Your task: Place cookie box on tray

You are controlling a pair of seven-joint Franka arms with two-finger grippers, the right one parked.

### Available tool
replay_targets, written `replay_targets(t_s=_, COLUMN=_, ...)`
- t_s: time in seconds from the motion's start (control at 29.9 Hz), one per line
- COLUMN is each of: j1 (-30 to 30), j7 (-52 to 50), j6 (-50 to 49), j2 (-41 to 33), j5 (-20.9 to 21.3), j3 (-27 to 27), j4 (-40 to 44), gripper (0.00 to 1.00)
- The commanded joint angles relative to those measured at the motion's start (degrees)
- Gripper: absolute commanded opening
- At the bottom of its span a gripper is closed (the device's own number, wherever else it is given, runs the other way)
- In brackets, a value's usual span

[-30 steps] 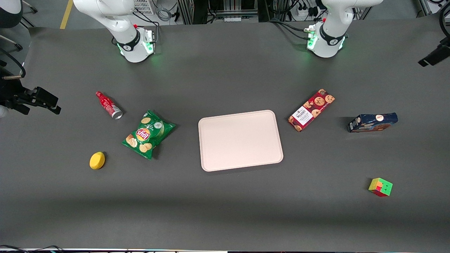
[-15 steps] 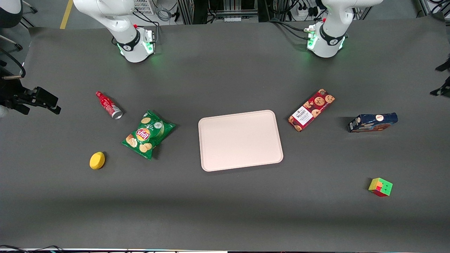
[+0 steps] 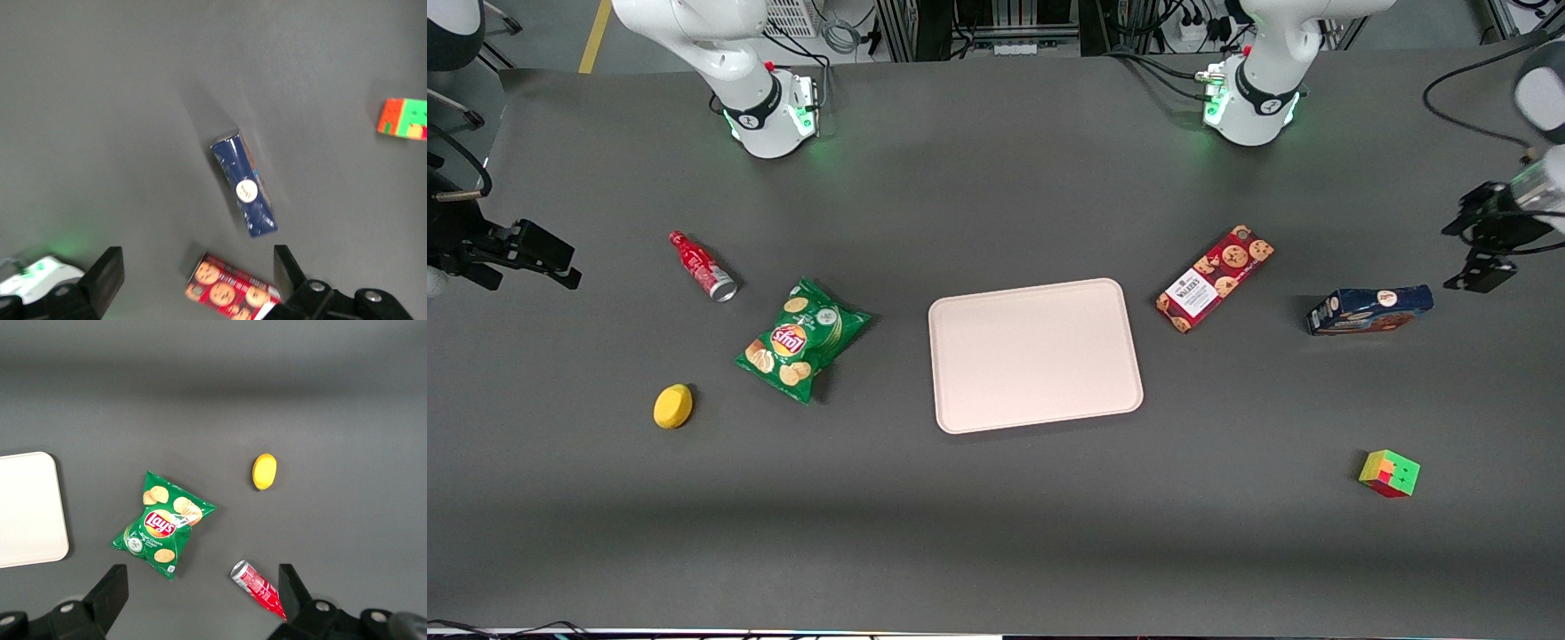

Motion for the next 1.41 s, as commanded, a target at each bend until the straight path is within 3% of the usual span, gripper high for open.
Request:
replay_targets(t_s=0.0, j1=-0.6, j7=-2.5, j6=5.6, j2=2.9, j5=0.0, j3=-0.6, j4=-1.9, gripper=1.0)
replay_targets(t_s=0.47, j1=-0.6, j7=-2.8, j6=16.5, j2=10.1, j5=-0.7, j3=-0.8, j4=-3.8, gripper=1.0)
replay_targets(t_s=0.64, j1=-0.6, j7=-2.8, j6=17.9, j2=11.1, j5=-2.6, j3=-1.1, j4=-4.0, gripper=1.0)
replay_targets(t_s=1.24, j1=-0.6, j7=-2.9, j6=23.9, j2=17.2, j5=-2.7, j3=-1.6, j4=-4.1, gripper=1.0)
replay_targets(t_s=1.27, j1=-0.6, j7=-2.9, j6=24.0, j2=17.5, j5=-2.7, j3=-1.7, j4=-4.1, gripper=0.98)
replay_targets(t_s=1.37, j1=-0.6, j7=-3.5, j6=24.0, j2=18.1, j5=-2.7, j3=-1.8, j4=-4.1, gripper=0.76)
